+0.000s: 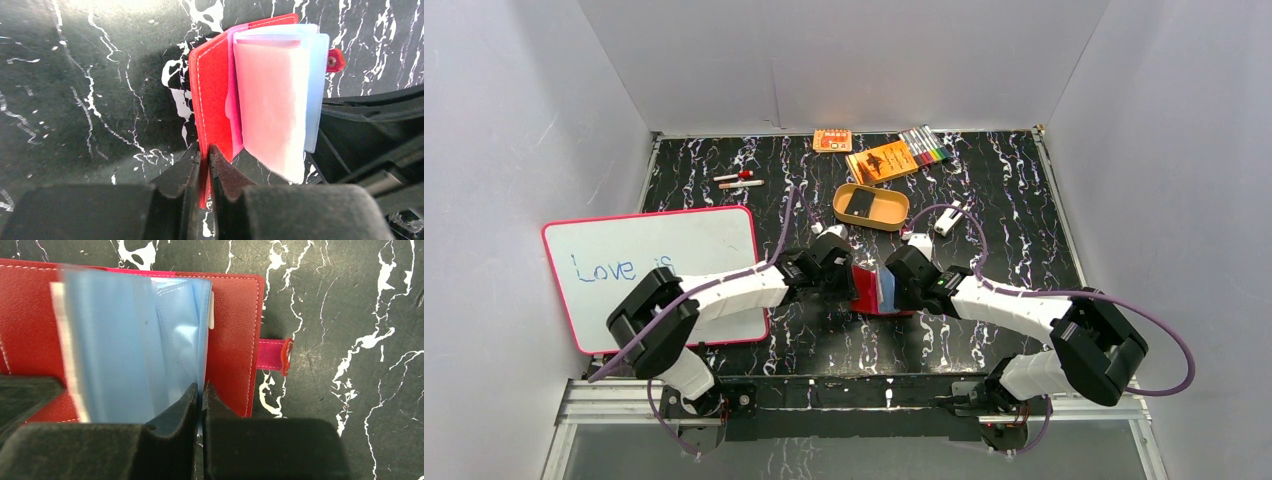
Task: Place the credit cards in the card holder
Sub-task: Open the card holder at the center of the board.
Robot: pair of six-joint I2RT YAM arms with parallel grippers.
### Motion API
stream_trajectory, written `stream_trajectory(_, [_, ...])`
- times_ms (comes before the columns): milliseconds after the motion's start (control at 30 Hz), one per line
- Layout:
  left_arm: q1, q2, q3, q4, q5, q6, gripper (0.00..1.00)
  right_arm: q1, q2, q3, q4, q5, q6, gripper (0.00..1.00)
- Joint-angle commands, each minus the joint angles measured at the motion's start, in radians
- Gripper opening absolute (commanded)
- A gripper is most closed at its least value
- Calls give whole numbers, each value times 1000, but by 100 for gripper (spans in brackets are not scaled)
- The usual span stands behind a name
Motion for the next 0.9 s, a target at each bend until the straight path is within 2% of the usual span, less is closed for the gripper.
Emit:
stream_trajectory(0, [5, -119, 55, -128, -103, 28, 11, -11, -25, -1, -9, 34, -14, 10])
stream_trajectory(367, [4, -216, 124, -209, -192, 56, 19, -15, -24, -2, 2, 23, -20, 5])
stream_trajectory(600, [4, -194, 148, -36, 4, 32, 36, -15, -22, -5, 10, 19, -19, 4])
stream_trajectory(700, [4, -130, 164, 13, 83, 9, 34, -15, -23, -5, 16, 13, -18, 4])
stream_trajectory(867, [4, -45, 177, 80, 131, -21, 29, -16, -28, -7, 23, 3, -20, 3])
